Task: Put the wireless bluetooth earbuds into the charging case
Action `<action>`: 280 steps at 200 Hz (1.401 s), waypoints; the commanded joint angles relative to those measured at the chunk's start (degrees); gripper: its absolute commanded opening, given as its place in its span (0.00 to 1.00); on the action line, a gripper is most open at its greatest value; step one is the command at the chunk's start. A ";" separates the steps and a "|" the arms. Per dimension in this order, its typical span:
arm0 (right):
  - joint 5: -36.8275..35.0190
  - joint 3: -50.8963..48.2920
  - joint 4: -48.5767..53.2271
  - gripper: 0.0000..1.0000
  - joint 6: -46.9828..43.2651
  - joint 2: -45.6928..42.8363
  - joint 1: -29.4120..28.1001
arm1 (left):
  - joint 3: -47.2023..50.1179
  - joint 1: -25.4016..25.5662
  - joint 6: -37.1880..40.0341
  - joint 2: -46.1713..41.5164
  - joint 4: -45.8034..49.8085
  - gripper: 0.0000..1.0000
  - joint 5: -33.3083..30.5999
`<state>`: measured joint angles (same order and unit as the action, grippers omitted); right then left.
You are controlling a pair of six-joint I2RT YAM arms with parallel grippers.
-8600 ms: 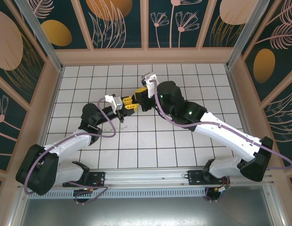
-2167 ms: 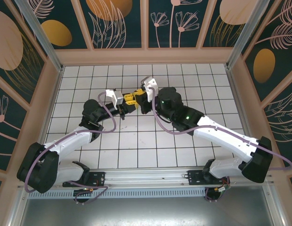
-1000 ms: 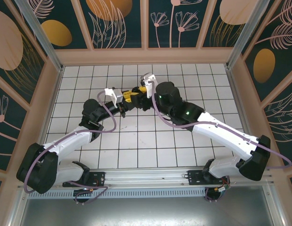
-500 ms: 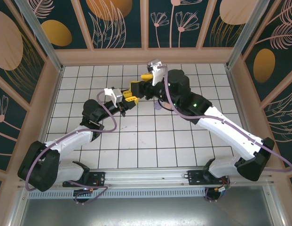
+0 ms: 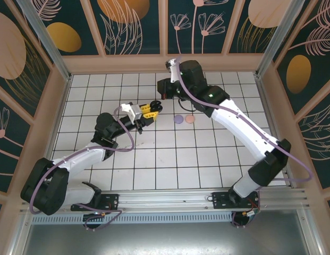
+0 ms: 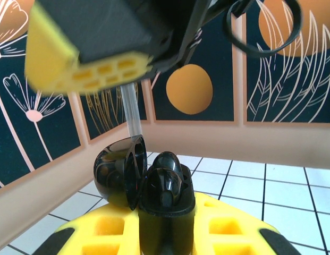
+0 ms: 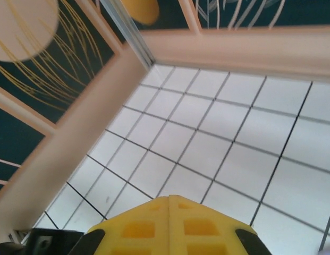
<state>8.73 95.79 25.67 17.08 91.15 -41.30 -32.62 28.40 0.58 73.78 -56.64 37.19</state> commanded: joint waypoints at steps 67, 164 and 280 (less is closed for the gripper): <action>9.07 3.97 11.33 0.00 -1.41 5.07 -0.38 | -1.25 -0.10 3.79 1.04 2.40 0.00 0.88; -0.30 -11.97 6.88 0.00 4.97 -12.87 -0.05 | -3.32 -0.10 -1.27 3.39 1.09 0.00 -0.92; -11.95 -40.10 -6.11 0.37 14.38 -26.02 9.58 | -15.98 -0.10 -29.65 24.01 23.12 0.00 -8.17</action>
<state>-0.14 58.06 24.10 29.65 68.05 -31.97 -45.43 28.51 -19.49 94.17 -39.16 30.13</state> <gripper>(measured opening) 0.344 0.214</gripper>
